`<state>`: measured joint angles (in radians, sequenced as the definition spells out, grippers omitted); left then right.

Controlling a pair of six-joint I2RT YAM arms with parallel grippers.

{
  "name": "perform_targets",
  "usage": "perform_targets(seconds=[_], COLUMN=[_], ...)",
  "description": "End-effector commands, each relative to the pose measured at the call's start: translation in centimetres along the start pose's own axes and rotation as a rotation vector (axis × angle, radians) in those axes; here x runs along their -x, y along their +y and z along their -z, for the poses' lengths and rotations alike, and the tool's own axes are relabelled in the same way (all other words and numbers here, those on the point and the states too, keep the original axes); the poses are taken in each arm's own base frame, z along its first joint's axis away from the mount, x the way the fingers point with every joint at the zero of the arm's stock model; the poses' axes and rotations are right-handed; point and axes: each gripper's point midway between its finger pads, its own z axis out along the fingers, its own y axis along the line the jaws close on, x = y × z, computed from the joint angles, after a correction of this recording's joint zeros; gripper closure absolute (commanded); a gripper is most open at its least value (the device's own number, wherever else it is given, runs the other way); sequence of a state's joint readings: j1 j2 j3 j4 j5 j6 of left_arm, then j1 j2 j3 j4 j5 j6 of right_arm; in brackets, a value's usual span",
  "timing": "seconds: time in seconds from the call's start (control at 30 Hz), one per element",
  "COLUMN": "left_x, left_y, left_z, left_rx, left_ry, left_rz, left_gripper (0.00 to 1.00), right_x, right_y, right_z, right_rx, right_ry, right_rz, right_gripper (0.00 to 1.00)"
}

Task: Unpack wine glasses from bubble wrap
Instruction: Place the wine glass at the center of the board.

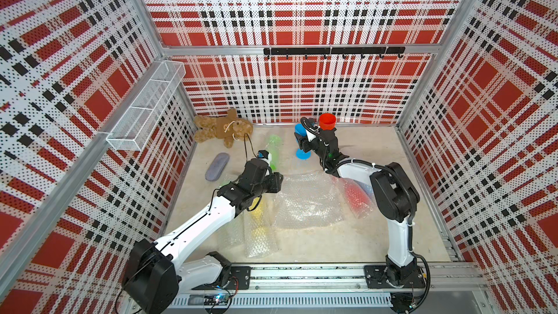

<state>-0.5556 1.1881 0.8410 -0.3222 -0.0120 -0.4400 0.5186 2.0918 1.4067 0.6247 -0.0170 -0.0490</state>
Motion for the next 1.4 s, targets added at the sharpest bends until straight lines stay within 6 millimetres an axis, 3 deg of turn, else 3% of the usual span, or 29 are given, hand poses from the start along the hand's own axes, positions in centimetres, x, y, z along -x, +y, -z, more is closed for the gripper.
perform_targets(seconds=[0.0, 0.2, 0.43, 0.7, 1.03, 1.37], left_x=[0.1, -0.1, 0.0, 0.0, -0.2, -0.3], left_y=[0.1, 0.3, 0.3, 0.4, 0.4, 0.6], left_z=[-0.3, -0.5, -0.6, -0.5, -0.9, -1.2], left_rx=[0.001, 0.012, 0.018, 0.019, 0.022, 0.023], left_ry=[-0.007, -0.005, -0.007, -0.006, 0.006, 0.015], left_rz=[-0.012, -0.014, -0.018, -0.017, -0.018, -0.013], left_gripper=[0.48, 0.48, 0.48, 0.48, 0.47, 0.47], right_x=[4.1, 2.0, -0.3, -3.2, -4.9, -4.3], right_y=[-1.8, -3.4, -4.9, -5.9, -6.7, -7.1], right_z=[-1.3, -4.4, -6.4, -7.3, -7.5, -7.4], right_rx=[-0.058, -0.089, -0.120, -0.139, -0.131, -0.100], right_ry=[-0.183, -0.148, -0.095, -0.038, -0.005, 0.008], right_rz=[0.071, 0.097, 0.084, 0.042, -0.047, -0.087], right_gripper=[0.37, 0.36, 0.34, 0.33, 0.28, 0.12])
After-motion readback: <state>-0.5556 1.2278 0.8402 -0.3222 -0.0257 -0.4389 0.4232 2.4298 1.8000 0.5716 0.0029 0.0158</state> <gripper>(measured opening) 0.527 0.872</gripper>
